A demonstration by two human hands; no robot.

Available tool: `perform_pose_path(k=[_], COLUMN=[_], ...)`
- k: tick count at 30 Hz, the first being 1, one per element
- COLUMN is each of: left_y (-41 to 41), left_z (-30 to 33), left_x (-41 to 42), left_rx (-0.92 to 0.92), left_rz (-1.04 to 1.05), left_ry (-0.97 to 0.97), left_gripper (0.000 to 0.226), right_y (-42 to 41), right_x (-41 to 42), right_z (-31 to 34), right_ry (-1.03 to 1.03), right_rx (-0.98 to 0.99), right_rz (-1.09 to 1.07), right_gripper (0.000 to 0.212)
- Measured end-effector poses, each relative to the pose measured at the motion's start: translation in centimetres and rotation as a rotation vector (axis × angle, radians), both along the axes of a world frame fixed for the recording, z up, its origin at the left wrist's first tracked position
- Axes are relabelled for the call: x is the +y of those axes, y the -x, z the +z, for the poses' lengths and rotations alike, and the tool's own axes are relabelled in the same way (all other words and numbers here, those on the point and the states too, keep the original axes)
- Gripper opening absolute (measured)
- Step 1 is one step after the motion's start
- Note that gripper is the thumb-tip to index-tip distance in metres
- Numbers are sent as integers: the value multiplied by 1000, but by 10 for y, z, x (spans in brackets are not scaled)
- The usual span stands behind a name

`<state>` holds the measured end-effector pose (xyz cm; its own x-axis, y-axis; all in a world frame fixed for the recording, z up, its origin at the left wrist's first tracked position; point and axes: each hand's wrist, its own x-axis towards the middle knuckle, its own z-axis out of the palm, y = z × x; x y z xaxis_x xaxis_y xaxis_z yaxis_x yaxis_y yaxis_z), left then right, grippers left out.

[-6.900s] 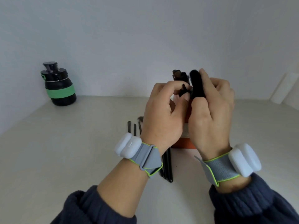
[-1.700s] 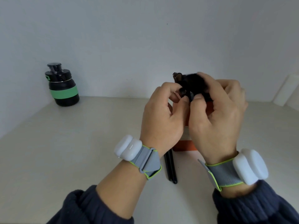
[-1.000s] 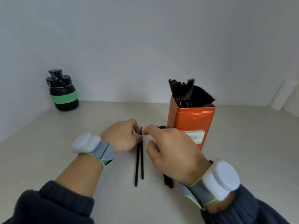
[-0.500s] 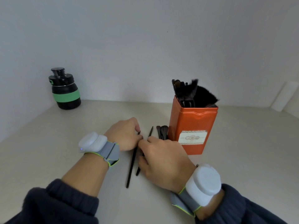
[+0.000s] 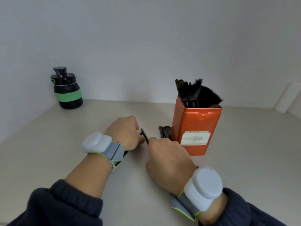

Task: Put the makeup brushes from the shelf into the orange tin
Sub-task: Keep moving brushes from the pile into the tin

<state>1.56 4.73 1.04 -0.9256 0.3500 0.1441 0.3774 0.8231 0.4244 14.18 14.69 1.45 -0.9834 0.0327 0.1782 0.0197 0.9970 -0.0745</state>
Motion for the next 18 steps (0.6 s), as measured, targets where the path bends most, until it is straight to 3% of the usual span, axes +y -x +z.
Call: perform_pose_path(k=[6, 10, 15, 18], left_y=[-4, -3, -5, -7], left_z=[4, 5, 10, 16], left_x=[0, -2, 1, 4], left_rx=[18, 11, 20, 21], left_rz=[20, 4, -28, -79], left_ry=[24, -23, -322, -551], left_gripper=[36, 34, 34, 26], right_y=[-1, -1, -4, -4], right_x=[1, 1, 1, 3], right_z=[5, 4, 4, 6], right_ry=[64, 187, 324, 392], right_rx=[-63, -1, 198, 359], right_rz=[-29, -37, 5, 47], right_gripper=[8, 17, 19, 10])
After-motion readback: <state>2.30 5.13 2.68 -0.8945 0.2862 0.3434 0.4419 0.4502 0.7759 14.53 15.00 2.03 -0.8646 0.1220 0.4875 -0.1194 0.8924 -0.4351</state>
